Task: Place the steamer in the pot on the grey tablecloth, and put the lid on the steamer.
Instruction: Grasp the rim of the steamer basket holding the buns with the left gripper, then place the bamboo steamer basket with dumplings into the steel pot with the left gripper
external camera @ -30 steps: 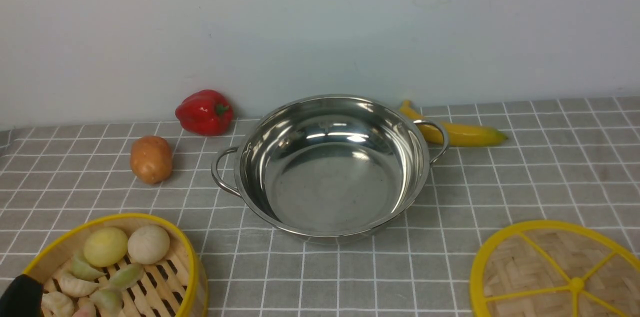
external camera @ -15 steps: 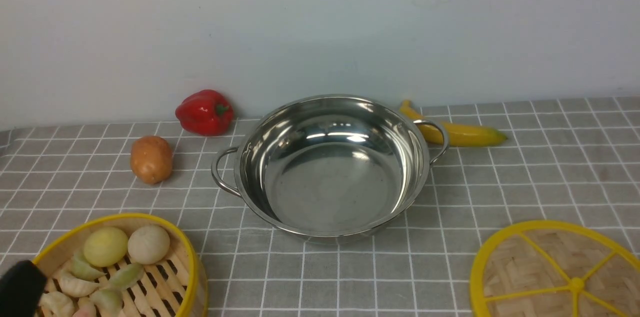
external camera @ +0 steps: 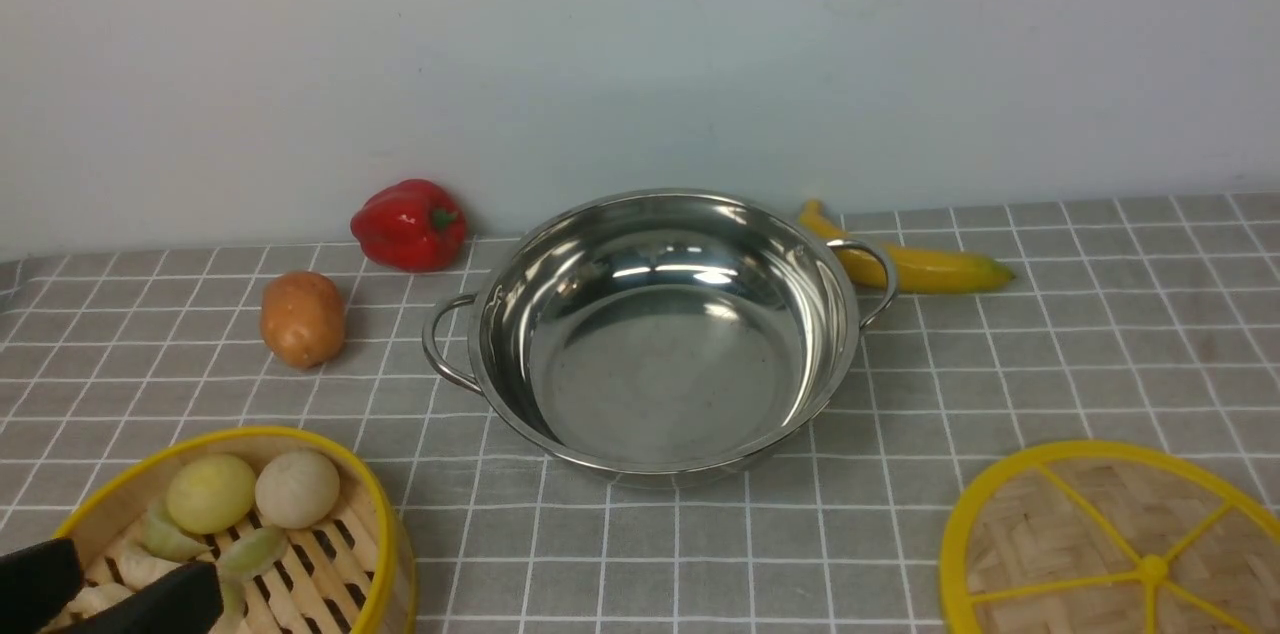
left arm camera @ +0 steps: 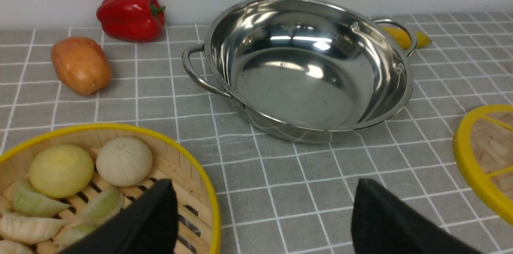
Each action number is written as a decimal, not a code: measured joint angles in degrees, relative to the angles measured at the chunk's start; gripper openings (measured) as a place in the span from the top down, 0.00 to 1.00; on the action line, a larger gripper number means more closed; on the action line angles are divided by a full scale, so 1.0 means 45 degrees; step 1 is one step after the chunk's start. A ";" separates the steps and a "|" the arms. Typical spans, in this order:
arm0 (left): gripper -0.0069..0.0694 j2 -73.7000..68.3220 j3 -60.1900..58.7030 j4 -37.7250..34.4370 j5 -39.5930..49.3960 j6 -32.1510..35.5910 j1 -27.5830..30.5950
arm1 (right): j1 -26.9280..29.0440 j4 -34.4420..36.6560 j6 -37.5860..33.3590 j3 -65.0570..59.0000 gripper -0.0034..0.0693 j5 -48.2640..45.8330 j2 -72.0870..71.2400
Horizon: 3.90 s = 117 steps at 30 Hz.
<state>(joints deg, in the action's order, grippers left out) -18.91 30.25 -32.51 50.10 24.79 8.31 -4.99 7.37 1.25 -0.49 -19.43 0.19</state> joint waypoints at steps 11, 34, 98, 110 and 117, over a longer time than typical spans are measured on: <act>0.21 -0.1502 0.0012 -0.0021 -0.0593 0.0703 0.0000 | 0.0000 0.0000 0.0000 0.0000 0.62 0.0000 0.0000; 0.21 -0.4169 0.0048 -0.0086 0.1287 0.1130 0.0000 | 0.0000 0.0000 0.0000 0.0000 0.62 0.0000 0.0000; 0.60 -1.5682 0.2861 0.5322 -0.0269 0.0040 -0.4356 | 0.0000 0.0000 0.0000 0.0000 0.62 0.0000 0.0000; 0.86 -1.5266 0.3788 0.5717 0.1650 -0.0198 -0.4384 | 0.0000 0.0000 0.0000 0.0000 0.62 0.0000 0.0000; 0.84 -1.4214 0.6292 0.5993 0.4107 -0.0061 -0.4412 | 0.0000 0.0000 0.0000 0.0000 0.62 0.0000 0.0000</act>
<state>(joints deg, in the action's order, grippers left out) -82.88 58.57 -5.54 68.58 24.52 -11.55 -4.99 7.37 1.25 -0.49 -19.43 0.19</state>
